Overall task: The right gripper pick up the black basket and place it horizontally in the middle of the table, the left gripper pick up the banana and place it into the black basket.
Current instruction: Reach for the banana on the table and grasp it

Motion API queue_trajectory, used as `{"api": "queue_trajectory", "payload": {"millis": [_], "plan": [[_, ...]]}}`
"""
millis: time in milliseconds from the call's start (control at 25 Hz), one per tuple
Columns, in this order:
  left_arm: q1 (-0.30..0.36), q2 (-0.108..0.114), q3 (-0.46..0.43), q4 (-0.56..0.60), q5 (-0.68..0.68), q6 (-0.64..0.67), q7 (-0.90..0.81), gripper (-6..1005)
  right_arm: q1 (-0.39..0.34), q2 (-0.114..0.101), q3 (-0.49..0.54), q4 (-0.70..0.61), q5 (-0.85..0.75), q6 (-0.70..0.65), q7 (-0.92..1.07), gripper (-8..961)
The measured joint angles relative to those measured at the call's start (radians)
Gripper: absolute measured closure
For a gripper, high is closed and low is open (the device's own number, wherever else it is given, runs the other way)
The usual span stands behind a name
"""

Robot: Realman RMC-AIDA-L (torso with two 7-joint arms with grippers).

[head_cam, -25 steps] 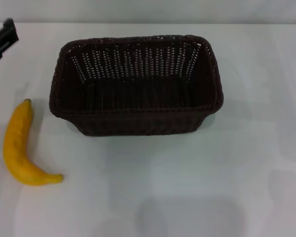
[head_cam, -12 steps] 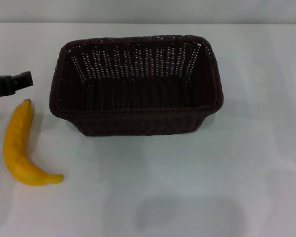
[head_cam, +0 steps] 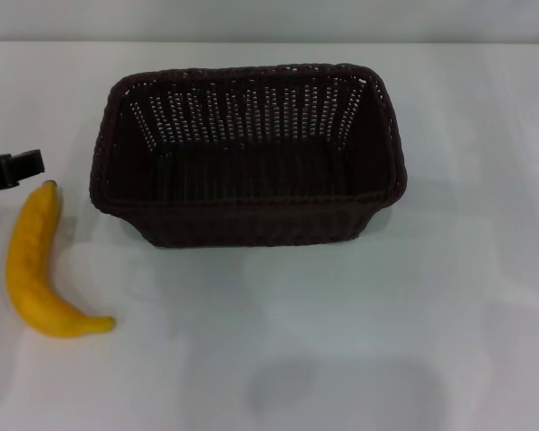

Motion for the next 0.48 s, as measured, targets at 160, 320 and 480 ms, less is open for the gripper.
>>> {"api": "queue_trajectory", "payload": {"millis": [160,320,480], "plan": [[0.003,0.000,0.003,-0.007,-0.018,-0.004,-0.002,323,-0.002,-0.004,0.000,-0.010,0.000,-0.002,0.000,230],[0.005,-0.001,0.003,-0.045,-0.036,-0.001,-0.010,317,-0.003,-0.008,0.000,-0.014,0.001,-0.011,0.000,230],[0.004,-0.003,0.004,-0.106,-0.055,0.020,-0.011,312,-0.003,-0.012,0.000,-0.014,0.002,-0.020,0.000,230]]}}
